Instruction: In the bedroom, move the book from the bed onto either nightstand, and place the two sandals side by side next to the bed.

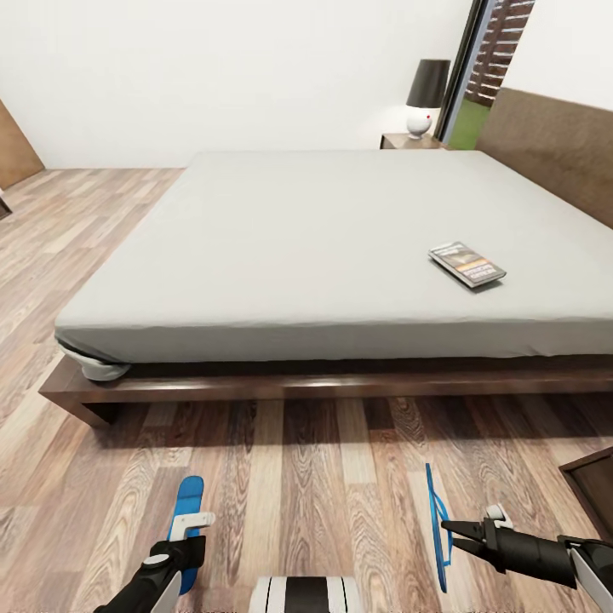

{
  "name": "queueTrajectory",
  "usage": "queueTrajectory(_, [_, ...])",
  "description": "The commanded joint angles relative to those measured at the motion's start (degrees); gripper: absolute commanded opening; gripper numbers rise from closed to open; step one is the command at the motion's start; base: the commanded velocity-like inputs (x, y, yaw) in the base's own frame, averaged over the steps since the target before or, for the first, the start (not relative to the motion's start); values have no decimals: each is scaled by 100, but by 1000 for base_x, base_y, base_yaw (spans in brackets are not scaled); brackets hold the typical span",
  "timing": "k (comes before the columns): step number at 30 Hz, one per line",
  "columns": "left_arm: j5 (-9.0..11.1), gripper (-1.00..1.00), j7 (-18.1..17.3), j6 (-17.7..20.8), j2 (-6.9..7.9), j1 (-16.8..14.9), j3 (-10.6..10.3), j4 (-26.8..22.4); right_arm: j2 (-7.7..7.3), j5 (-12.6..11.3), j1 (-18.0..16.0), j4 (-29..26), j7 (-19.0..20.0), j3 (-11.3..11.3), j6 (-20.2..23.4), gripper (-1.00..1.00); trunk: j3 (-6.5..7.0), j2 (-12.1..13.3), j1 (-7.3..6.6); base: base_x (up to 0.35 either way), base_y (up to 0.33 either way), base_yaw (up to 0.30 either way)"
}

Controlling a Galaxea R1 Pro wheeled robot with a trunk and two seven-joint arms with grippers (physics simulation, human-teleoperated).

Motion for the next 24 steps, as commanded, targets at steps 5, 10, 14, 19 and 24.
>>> queueTrajectory(5, [56, -100, 49, 18, 9, 1, -48, -13, -3, -25, -2, -1, 6, -6, 45, -100, -115, -9, 11, 0, 0, 0])
queueTrajectory(10, [39, -100, 38, 1, 29, 3, -31, -17, -3, -25, -2, -3, 7, -6, 45, -100, -182, -13, 19, 0, 0, 0])
queueTrajectory(14, [25, -100, 37, 5, 45, 1, -9, -48, -5, -25, -2, -8, 7, -6, 45, -100, -182, -13, 19, 0, 0, 0])
queueTrajectory(19, [10, -100, 54, -9, 60, -1, -5, -205, -3, -27, -2, -9, 7, -6, 45, -100, -182, -13, 19, 0, 0, 0])
queueTrajectory(24, [-4, -100, 234, 23, 186, -1, -4, -764, -3, -27, -2, -6, 7, -6, 45, -100, -182, -13, 19, 0, 0, 0])
